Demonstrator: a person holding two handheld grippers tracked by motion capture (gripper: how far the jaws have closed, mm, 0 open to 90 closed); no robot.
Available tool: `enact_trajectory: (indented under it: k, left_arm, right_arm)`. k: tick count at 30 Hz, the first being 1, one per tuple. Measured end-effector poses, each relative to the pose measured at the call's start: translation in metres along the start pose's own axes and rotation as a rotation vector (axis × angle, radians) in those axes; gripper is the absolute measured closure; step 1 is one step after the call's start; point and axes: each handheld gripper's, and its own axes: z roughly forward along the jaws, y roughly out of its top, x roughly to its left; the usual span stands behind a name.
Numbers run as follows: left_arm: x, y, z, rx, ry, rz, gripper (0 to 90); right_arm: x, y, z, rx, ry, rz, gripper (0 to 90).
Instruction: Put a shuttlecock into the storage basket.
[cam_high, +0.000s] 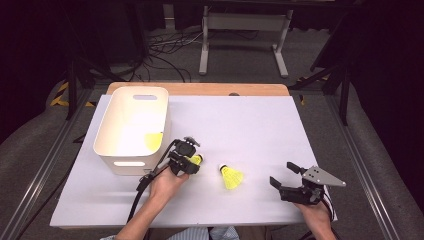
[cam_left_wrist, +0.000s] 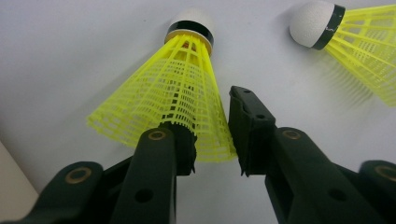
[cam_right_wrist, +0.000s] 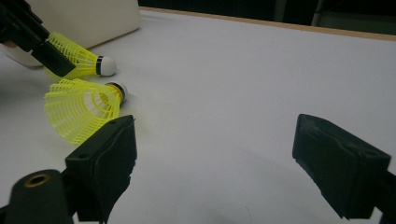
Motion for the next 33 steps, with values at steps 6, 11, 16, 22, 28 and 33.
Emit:
enact_trajectory:
  k: [6, 11, 16, 22, 28, 33]
  left_arm:
    - [0.0004, 0.0008, 0.0019, 0.007, -0.002, 0.001, 79.6]
    - [0.001, 0.0012, 0.0019, 0.014, -0.002, 0.004, 83.8]
    - [0.001, 0.0015, 0.0018, 0.015, -0.003, 0.017, 86.7]
    - [0.0004, 0.0018, 0.0013, 0.021, -0.003, 0.025, 87.5]
    - [-0.0006, 0.0027, -0.0005, 0.016, -0.004, 0.032, 87.7]
    - [-0.0019, 0.0037, -0.0029, 0.014, -0.004, 0.037, 87.8]
  right_arm:
    - [0.0, -0.0001, -0.0003, -0.002, -0.002, 0.0, 14.3]
    - [0.0, 0.0, 0.0, 0.0, -0.001, -0.001, 14.3]
    - [-0.0001, 0.0, 0.0001, 0.001, 0.0, 0.0, 14.3]
    - [0.0, 0.0, 0.0001, 0.0, 0.0, -0.001, 14.3]
    - [-0.0001, -0.0001, 0.0003, 0.001, 0.0, -0.001, 14.3]
    - [-0.0001, -0.0001, 0.0004, -0.001, 0.0, -0.001, 14.3]
